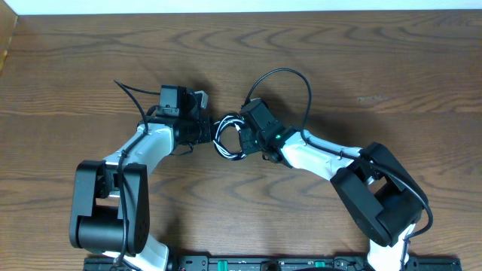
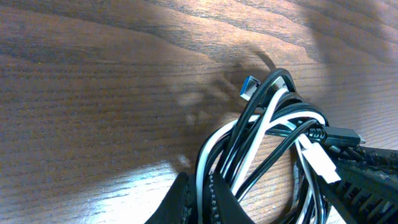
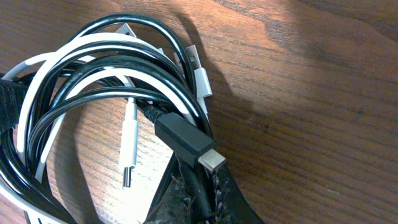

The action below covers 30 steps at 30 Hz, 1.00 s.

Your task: Untangle cables

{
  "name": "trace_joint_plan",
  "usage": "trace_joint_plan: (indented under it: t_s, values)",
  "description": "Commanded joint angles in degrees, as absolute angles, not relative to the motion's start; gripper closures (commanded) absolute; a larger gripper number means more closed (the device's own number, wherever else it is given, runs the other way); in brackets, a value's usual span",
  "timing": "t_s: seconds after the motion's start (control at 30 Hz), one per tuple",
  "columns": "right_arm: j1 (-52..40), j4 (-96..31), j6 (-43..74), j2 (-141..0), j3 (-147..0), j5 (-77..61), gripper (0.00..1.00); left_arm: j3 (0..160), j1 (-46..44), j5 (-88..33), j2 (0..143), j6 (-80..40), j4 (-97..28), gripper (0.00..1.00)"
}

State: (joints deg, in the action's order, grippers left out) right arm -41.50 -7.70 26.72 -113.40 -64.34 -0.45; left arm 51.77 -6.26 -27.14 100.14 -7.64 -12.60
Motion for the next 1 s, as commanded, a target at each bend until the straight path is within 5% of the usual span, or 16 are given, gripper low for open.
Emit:
trace_joint_plan:
  t_s: [0.0, 0.57, 0.97]
  values:
    - [-41.63, -8.51, 26.74, -114.1, -64.01, -0.99, 0.99, 50.92, -6.66, -28.86, 100.62, -7.09, -12.49, 0.92]
    - [-41.6, -9.67, 26.72, -112.75, -64.01, -0.95, 0.99, 50.92, -6.66, -0.78, 100.62, -16.86, -17.15, 0.88]
    - [-41.63, -9.67, 26.72, -112.77, -64.01, -0.54, 0.99, 50.92, -6.68, -12.1, 100.62, -16.8, -16.38, 0.71]
